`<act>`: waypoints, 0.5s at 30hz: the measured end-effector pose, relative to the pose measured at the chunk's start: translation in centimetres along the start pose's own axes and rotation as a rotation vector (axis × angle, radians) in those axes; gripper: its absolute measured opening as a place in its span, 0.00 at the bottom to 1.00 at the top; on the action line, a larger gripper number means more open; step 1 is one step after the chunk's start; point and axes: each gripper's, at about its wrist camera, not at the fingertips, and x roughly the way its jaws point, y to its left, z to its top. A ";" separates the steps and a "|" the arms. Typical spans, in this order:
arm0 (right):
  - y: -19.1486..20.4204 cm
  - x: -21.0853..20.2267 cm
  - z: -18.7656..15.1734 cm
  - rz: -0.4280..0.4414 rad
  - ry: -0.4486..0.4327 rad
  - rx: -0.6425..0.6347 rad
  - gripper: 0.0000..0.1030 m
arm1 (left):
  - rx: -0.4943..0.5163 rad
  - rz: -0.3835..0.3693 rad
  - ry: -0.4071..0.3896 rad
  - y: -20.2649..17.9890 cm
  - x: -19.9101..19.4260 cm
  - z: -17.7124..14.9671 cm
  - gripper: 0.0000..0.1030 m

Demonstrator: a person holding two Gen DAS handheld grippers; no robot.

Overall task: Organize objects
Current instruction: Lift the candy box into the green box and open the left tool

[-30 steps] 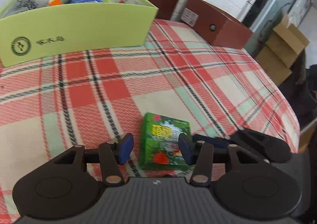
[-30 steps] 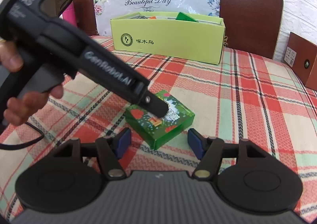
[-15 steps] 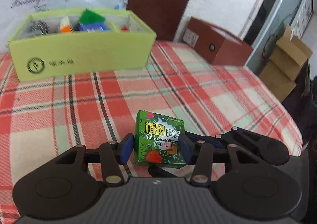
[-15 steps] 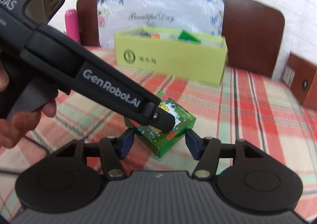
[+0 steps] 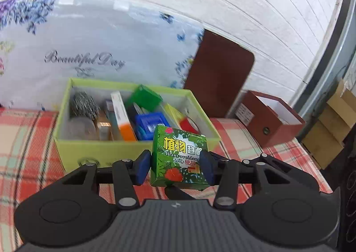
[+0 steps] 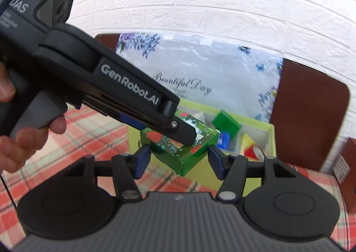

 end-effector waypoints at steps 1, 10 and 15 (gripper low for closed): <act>-0.3 1.0 0.7 0.008 -0.005 0.009 0.55 | 0.011 0.011 -0.008 0.4 0.3 0.7 0.49; -1.4 9.3 3.9 0.051 -0.003 0.020 0.55 | -0.056 0.052 0.001 6.6 4.1 5.5 0.49; -1.0 13.1 4.5 0.069 0.025 0.002 0.55 | -0.073 0.083 0.007 9.0 5.7 6.3 0.48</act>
